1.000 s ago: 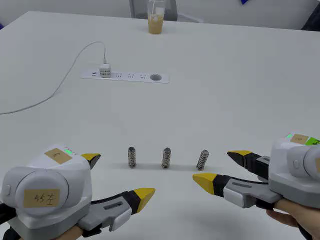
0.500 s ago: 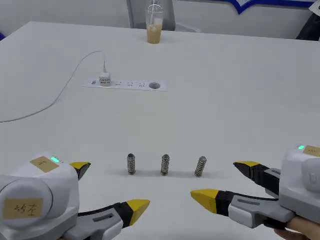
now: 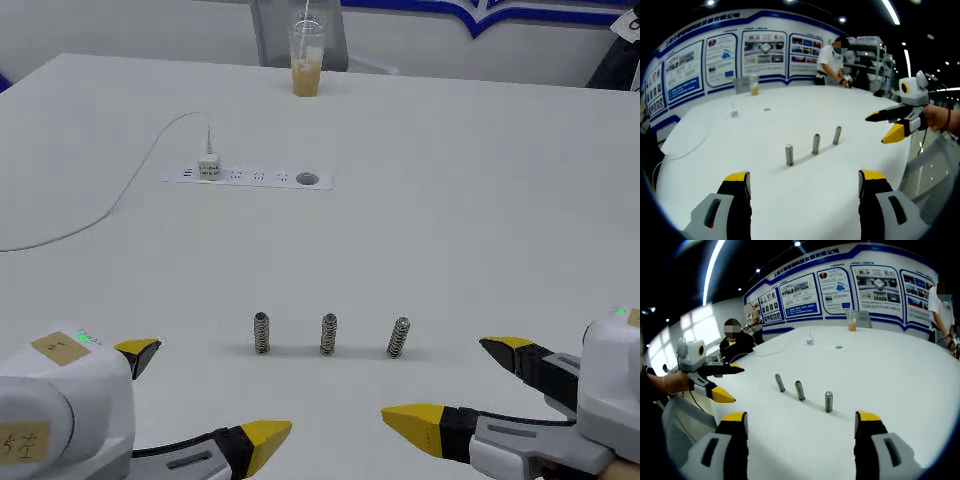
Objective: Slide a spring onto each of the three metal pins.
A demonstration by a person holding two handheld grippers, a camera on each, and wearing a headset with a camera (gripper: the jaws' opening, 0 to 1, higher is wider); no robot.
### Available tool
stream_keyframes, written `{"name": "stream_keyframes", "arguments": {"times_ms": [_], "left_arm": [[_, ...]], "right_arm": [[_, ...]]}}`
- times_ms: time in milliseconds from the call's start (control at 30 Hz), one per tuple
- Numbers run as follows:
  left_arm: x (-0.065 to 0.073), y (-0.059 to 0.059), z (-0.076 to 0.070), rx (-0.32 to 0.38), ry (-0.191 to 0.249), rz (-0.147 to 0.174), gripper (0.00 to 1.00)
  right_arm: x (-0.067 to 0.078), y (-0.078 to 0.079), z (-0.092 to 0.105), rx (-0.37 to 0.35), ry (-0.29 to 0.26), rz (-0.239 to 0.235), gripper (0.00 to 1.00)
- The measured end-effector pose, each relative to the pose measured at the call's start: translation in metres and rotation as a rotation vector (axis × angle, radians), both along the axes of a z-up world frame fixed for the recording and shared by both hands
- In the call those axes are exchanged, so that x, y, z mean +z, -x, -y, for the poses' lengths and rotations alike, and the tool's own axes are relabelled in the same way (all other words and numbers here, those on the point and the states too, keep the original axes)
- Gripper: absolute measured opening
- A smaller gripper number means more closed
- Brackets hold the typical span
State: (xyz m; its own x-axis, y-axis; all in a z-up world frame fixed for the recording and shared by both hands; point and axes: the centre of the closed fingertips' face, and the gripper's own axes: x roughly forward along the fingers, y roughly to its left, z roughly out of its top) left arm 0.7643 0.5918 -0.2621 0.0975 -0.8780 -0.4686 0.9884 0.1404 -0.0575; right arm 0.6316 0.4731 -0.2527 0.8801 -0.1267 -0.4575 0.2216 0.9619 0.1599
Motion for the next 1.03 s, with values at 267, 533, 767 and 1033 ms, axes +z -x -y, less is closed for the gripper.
{"name": "stream_keyframes", "arguments": {"times_ms": [267,533,767,1033], "left_arm": [[0.004,0.001,-0.003,0.006,0.018,-0.001,0.93],[0.008,0.002,-0.002,0.003,0.032,-0.002,0.97],[0.008,0.001,-0.002,0.013,0.032,-0.004,0.98],[0.010,-0.001,-0.004,0.016,0.038,0.006,0.97]], "right_arm": [[0.000,0.003,-0.002,-0.007,0.004,-0.007,0.94],[0.003,0.004,0.001,-0.029,-0.001,0.006,0.97],[0.004,0.002,0.000,-0.026,0.007,0.005,0.98],[0.005,0.002,-0.001,-0.026,0.005,0.010,0.98]]}}
